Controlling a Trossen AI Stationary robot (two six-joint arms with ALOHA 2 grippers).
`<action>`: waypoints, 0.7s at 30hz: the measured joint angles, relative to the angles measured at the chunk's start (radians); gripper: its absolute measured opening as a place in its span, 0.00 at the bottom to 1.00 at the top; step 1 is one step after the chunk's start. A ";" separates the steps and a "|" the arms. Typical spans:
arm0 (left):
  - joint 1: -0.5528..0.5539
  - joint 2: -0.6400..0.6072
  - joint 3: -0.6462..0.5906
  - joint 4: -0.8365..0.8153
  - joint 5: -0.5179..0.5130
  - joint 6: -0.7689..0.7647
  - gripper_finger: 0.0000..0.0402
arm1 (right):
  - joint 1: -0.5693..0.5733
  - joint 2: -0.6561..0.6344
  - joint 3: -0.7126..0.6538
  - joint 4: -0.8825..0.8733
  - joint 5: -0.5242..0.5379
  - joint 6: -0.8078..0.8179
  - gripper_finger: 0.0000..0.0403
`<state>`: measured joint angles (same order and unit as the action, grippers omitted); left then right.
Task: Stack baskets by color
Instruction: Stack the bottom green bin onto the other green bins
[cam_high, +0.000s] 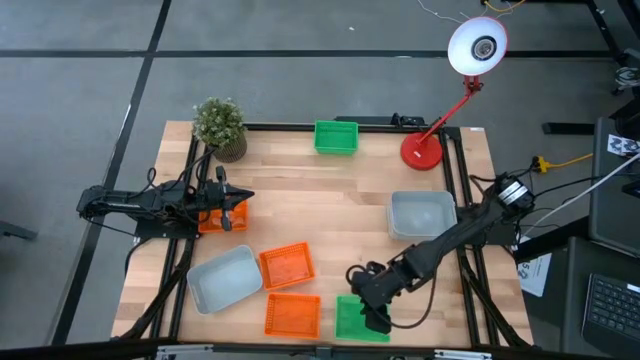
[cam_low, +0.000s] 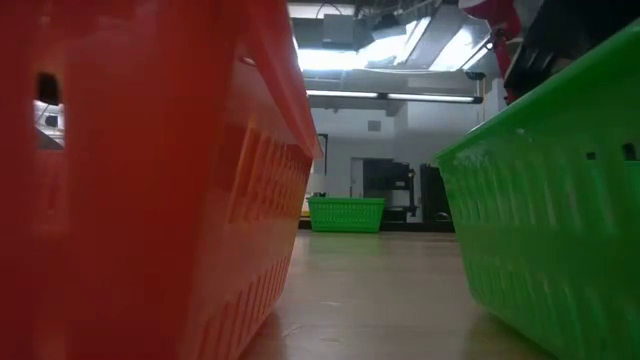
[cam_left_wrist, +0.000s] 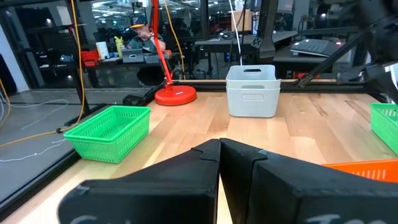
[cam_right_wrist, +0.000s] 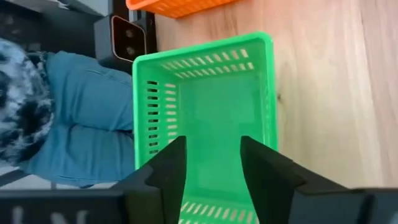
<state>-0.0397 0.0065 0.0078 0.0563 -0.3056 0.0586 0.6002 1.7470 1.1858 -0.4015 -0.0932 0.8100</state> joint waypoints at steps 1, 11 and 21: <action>0.000 0.000 0.000 0.000 0.000 0.000 0.00 | -0.003 0.001 0.000 -0.001 0.003 -0.002 0.39; 0.000 0.000 0.000 0.000 0.000 0.000 0.00 | -0.015 0.028 0.000 -0.091 0.100 -0.042 0.39; 0.000 0.000 0.000 0.000 0.000 0.000 0.00 | -0.014 0.055 0.001 -0.098 0.098 -0.049 0.39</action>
<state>-0.0399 0.0063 0.0078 0.0563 -0.3055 0.0589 0.5861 1.8016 1.1866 -0.4996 0.0050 0.7609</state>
